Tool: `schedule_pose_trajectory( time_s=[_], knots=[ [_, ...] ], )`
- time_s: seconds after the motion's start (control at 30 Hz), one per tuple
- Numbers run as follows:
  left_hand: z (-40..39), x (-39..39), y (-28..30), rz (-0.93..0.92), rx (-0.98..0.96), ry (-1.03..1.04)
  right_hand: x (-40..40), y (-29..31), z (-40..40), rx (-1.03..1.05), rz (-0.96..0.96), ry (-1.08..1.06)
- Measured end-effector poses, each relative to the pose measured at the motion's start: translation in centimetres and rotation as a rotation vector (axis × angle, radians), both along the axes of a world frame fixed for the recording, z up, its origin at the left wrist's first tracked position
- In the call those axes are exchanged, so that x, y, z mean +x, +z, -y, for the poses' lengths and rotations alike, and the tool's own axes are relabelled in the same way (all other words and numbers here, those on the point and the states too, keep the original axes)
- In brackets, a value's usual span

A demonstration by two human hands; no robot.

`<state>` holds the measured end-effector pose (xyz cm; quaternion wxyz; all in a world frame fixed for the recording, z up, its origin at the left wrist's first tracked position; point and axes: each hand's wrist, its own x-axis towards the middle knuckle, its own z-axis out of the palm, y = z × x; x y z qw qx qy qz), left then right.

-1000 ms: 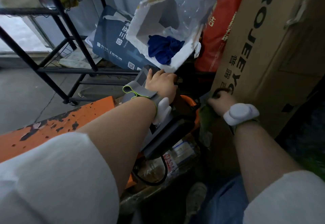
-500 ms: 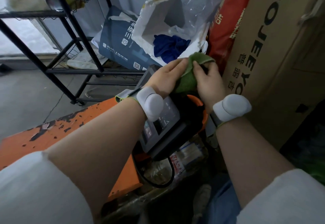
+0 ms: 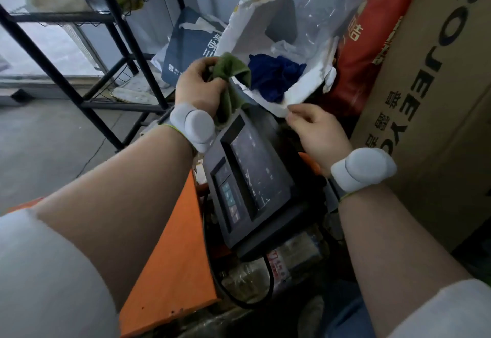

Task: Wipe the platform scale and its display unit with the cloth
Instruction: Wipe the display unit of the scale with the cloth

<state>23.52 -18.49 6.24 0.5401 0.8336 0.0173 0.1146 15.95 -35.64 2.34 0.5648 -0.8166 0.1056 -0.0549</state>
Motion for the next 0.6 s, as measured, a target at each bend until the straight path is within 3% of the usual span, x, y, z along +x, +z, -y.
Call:
schedule_pose_trajectory(
  time_s=[0.23, 0.37, 0.6],
  knots=[
    [1.3, 2.3, -3.5, -0.126, 0.418, -0.161, 0.6, -0.9, -0.3, -0.144, -0.100, 0.207],
    [2.4, 3.6, -4.9, -0.258, 0.509, -0.180, 1.0, -1.2, -0.3, -0.200, -0.121, 0.292],
    [2.7, 6.5, -4.5, -0.232, 0.750, -0.267, 0.8, -1.5, -0.4, -0.261, -0.154, 0.402]
  ],
)
